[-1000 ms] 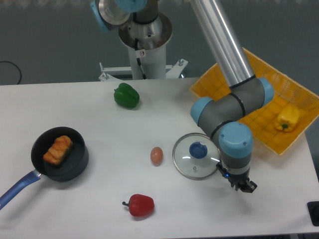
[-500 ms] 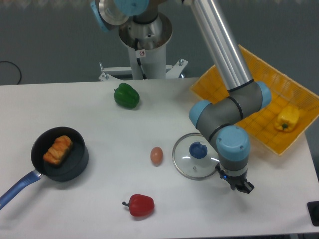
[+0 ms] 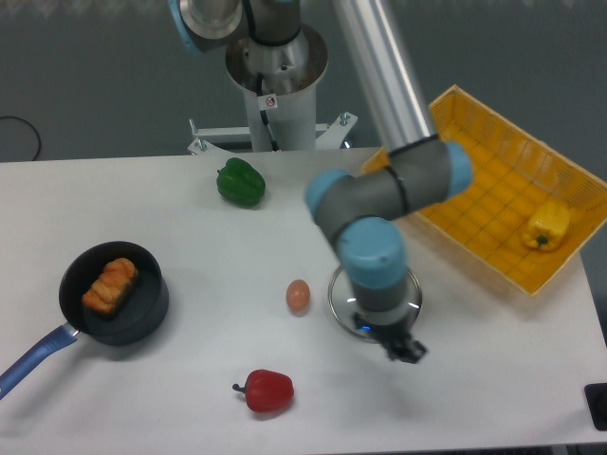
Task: Place the bread in the pot
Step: 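Swing the gripper over to the black frying pan with bread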
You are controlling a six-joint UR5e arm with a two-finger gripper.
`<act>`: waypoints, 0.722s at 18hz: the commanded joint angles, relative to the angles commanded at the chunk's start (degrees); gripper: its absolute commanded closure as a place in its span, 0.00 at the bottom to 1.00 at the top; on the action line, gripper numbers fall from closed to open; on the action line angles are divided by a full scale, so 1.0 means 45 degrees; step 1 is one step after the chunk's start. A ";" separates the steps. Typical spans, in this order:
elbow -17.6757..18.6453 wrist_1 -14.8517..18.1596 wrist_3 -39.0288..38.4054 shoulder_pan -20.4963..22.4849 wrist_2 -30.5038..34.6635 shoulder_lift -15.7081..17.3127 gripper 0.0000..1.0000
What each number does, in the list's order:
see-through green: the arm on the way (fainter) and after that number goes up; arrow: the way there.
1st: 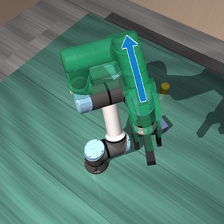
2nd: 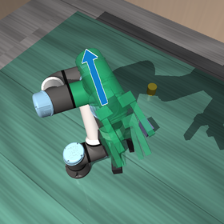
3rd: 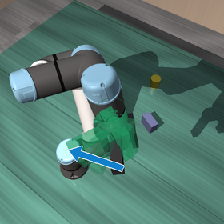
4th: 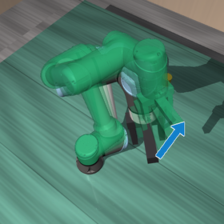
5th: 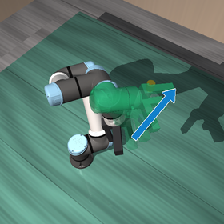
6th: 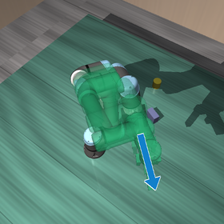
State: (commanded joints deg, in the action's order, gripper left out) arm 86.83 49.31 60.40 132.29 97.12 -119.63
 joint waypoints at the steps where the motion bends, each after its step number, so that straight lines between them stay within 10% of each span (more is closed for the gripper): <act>1: 0.0098 0.0058 -0.0391 -0.0333 0.0000 0.0235 1.00; 13: 0.0216 0.1894 -0.4454 -0.4318 -0.0020 0.1194 1.00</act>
State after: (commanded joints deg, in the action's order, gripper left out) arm 87.80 57.83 40.36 112.86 97.03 -114.26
